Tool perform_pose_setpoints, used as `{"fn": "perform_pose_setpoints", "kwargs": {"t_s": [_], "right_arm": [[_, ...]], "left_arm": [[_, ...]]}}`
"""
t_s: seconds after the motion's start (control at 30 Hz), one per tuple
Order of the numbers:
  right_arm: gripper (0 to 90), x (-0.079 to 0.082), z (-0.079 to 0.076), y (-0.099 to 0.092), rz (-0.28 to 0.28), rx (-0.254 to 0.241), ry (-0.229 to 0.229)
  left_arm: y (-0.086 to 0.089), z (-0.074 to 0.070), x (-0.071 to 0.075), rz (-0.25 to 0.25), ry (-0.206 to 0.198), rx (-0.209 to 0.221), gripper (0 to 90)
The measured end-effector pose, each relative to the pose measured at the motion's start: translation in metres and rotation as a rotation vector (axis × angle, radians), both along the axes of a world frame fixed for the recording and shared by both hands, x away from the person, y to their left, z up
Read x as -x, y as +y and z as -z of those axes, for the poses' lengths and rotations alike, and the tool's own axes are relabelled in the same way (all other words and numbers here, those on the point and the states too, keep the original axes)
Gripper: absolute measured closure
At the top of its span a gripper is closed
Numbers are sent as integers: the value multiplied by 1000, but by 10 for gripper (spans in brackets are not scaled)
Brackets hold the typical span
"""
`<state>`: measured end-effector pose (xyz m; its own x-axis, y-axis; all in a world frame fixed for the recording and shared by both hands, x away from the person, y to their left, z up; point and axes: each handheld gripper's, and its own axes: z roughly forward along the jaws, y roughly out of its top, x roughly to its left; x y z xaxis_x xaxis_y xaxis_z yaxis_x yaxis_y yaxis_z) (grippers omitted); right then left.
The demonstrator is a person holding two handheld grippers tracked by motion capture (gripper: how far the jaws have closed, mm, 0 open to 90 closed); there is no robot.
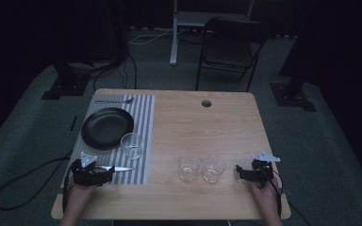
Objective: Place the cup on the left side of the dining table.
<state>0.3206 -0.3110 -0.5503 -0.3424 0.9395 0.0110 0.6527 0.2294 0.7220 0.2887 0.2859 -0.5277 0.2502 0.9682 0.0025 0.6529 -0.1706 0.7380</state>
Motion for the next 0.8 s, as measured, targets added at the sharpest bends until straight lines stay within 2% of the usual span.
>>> {"fn": "perform_pose_setpoints", "kwargs": {"t_s": [0.23,0.4,0.6,0.7,0.77,0.8], "right_arm": [[123,0,0,0,0,0,0],[123,0,0,0,0,0,0],[123,0,0,0,0,0,0],[122,0,0,0,0,0,0],[122,0,0,0,0,0,0],[123,0,0,0,0,0,0]], "left_arm": [[3,5,2,-10,35,-28,12],[10,9,5,-37,48,-20,11],[19,13,11,-64,76,-41,12],[22,15,14,-71,77,-22,11],[24,16,15,-86,83,-34,12],[25,17,16,-85,78,-22,11]]}}
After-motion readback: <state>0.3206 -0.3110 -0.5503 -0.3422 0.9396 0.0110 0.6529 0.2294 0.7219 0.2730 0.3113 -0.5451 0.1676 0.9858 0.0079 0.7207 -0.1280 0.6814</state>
